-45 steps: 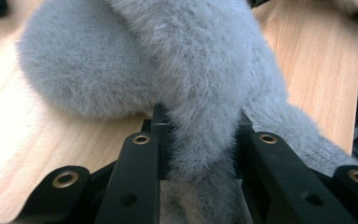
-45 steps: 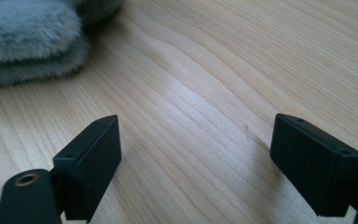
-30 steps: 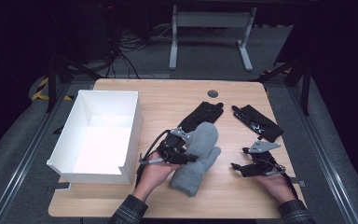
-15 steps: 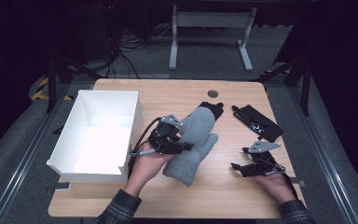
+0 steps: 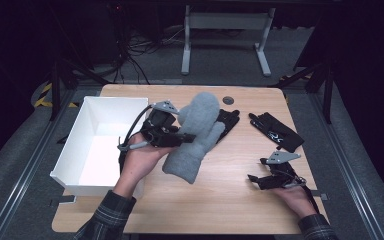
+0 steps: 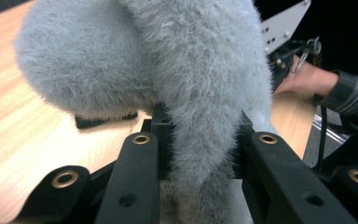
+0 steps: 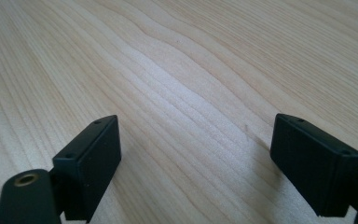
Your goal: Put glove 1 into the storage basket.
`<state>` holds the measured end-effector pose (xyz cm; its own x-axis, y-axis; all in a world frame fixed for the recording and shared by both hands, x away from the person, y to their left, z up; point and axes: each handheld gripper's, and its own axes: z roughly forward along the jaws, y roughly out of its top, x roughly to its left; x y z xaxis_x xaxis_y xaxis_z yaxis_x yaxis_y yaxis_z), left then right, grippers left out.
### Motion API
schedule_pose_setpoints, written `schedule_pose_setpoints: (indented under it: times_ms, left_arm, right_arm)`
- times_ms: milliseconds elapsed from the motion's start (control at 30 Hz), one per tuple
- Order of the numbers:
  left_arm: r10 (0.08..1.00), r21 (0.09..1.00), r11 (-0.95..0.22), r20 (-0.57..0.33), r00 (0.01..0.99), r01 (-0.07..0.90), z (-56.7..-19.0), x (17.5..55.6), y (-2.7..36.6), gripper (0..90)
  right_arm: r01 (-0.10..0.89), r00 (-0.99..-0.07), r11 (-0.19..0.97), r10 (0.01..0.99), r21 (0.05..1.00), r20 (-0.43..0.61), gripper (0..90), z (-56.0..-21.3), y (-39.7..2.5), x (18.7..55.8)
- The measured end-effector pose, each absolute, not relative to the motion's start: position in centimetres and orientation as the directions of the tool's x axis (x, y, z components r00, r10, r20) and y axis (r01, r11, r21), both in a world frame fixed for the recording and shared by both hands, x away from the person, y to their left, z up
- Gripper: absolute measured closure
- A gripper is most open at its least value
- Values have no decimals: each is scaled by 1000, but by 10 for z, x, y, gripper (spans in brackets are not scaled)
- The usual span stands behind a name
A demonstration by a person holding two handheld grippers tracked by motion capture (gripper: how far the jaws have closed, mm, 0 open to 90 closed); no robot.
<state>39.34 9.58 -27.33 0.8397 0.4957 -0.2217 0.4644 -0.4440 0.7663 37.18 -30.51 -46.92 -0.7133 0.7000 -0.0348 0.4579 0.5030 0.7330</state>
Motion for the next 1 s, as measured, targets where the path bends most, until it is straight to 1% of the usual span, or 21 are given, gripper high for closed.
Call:
schedule_pose_setpoints:
  times_ms: [200,467,667,767,867,1000]
  left_arm:
    - [524,782,-419,-207,826,462,-252,396,119,735]
    - [585,806,-361,-196,787,470,-229,398,165,734]
    - [631,805,-338,-191,752,487,-227,396,195,735]
    - [663,805,-309,-200,722,506,-229,393,217,735]
    - [678,804,-298,-201,707,514,-231,392,228,735]
    - [714,793,-280,-204,670,540,-239,392,251,735]
  right_arm:
    - [458,-713,503,700,733,-35,167,-469,-305,372]
    - [459,-712,502,701,733,-35,167,-469,-305,372]
    - [459,-711,502,702,733,-35,168,-469,-305,372]
    - [460,-710,500,703,733,-34,167,-469,-305,372]
    - [460,-710,500,704,733,-34,167,-469,-305,372]
    - [461,-710,500,704,733,-34,167,-469,-305,372]
